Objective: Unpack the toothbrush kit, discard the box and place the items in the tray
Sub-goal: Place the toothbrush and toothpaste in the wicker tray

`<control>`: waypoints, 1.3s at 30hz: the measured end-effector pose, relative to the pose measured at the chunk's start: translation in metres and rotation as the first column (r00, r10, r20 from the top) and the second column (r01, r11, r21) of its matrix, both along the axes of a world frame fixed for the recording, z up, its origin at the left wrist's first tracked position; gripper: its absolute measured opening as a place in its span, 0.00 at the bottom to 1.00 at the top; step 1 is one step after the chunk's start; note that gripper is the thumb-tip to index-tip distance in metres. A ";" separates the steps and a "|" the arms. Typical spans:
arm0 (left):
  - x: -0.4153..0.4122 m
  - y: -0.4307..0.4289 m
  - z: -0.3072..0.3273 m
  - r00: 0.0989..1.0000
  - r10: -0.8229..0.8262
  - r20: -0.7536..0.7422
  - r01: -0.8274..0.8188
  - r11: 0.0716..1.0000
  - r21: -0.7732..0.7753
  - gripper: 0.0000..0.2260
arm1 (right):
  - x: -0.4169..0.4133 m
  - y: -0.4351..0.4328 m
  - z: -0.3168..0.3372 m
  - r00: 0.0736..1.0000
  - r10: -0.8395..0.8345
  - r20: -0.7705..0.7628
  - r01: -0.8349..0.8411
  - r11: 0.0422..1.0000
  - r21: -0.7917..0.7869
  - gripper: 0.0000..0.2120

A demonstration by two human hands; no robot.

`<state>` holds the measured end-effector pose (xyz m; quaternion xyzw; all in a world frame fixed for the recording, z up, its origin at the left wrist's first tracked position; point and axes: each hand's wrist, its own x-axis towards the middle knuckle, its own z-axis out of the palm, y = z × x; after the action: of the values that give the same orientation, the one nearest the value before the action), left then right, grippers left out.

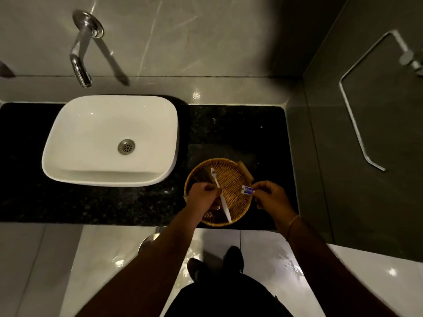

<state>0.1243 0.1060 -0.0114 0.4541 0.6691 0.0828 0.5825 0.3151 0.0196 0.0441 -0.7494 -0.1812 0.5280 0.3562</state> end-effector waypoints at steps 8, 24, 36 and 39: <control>0.028 0.018 -0.042 0.975 0.168 -0.146 -0.192 0.967 -0.168 0.06 | 0.004 -0.006 -0.012 0.990 -0.142 -0.008 0.142 0.989 0.051 0.22; 0.046 0.021 -0.062 0.968 0.222 -0.117 -0.244 0.941 -0.235 0.12 | 0.004 0.007 -0.016 0.989 0.049 0.139 -0.062 0.994 0.090 0.12; 0.026 -0.001 -0.054 0.965 0.260 -0.029 -0.258 0.964 0.063 0.06 | 0.000 0.035 -0.015 0.961 0.086 0.265 -0.128 0.981 0.144 0.14; 0.012 -0.010 -0.041 0.979 0.185 -0.083 -0.154 0.944 0.291 0.05 | -0.008 0.063 -0.023 0.839 0.309 0.448 -0.369 0.928 0.051 0.15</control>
<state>0.1368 0.0961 -0.0524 0.4774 0.7176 0.2025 0.4650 0.3073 0.0823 0.0215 -0.7777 -0.4207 0.3896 0.2576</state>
